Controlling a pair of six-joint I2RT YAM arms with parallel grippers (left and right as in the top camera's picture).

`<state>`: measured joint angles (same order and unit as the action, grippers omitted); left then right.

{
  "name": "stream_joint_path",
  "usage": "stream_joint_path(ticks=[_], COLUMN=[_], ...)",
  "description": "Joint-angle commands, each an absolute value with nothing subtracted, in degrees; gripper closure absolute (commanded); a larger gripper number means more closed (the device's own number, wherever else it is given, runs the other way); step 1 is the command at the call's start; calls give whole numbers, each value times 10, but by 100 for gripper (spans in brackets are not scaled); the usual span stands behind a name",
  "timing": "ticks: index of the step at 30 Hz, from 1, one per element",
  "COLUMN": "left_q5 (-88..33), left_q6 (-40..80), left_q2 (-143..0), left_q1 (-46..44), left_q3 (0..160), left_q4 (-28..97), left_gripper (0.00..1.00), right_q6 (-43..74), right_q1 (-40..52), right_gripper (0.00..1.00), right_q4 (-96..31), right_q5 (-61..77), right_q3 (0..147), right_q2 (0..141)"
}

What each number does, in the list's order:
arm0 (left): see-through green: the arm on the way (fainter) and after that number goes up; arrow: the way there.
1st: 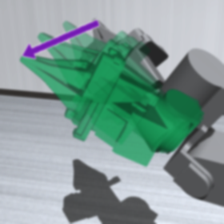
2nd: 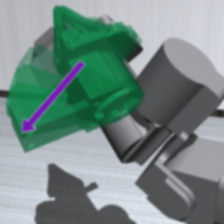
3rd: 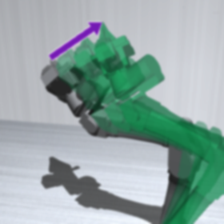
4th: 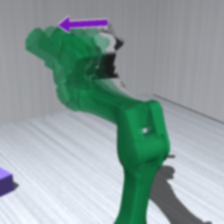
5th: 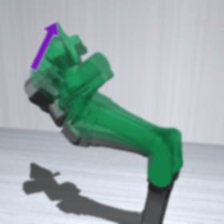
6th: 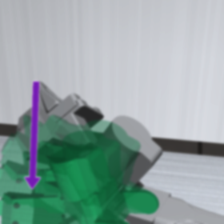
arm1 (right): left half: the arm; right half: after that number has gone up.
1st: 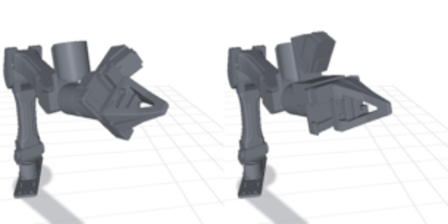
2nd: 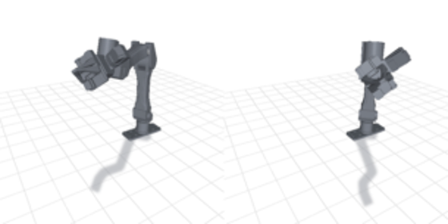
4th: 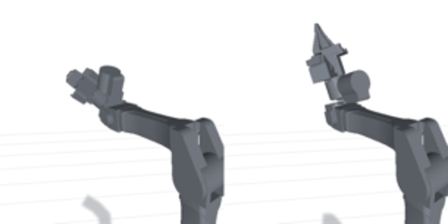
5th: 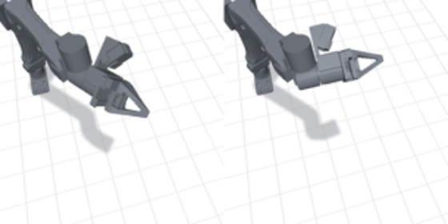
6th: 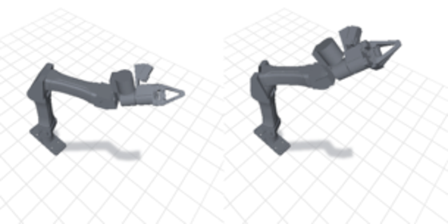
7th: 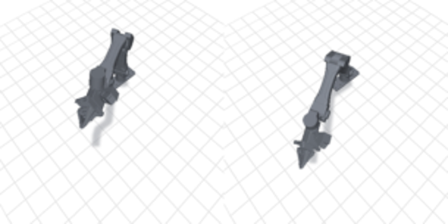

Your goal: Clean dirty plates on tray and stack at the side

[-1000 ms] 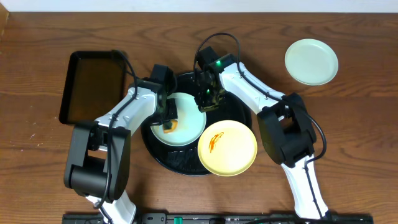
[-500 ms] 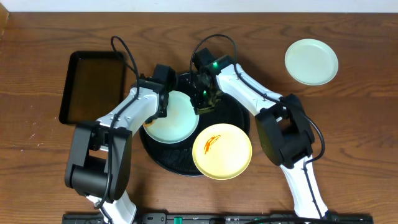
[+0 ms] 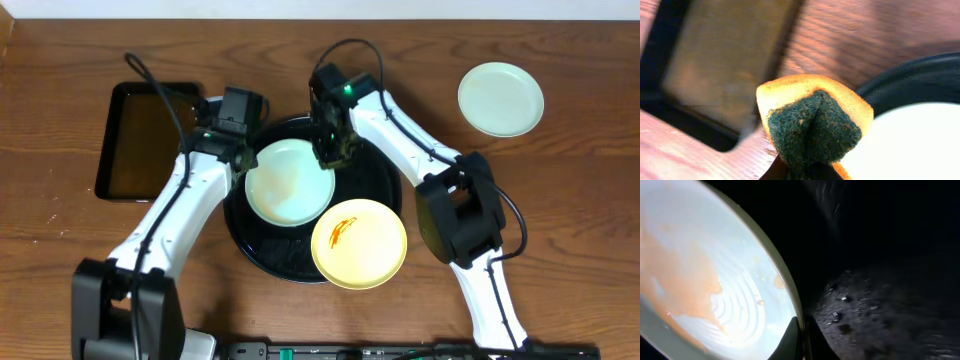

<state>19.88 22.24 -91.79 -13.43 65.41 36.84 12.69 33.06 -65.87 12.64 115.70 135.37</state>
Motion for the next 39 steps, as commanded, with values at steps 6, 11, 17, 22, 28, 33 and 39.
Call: stream_joint_path(ticks=[6,11,17,22,28,33,39], left_q5=[36,8,-71,-127,-130,-117,-4], left_q6=[229,229,221,200,195,174,174], left_q2=[-915,-922,-964,-999,-1037,-1056,-1057], left_q1=[-133,-133,-133,-133,-133,-133,-133], left_q3=[665,656,648,648,647,647,647], left_q4=[366,356,332,334,347,362,391], left_gripper=[93,93,93,93,93,93,93], right_q6=[100,69,55,90,122,122,122], right_q1=[326,326,326,326,325,324,323], right_gripper=[99,99,99,99,99,99,99], right_q4=[-691,-714,-709,-683,-658,-657,-649], right_q5=[30,38,132,157,157,157,157], right_q3=[1211,1211,1183,1146,1109,1104,1104], right_q2=[1354,1354,1354,1354,1354,1354,1354])
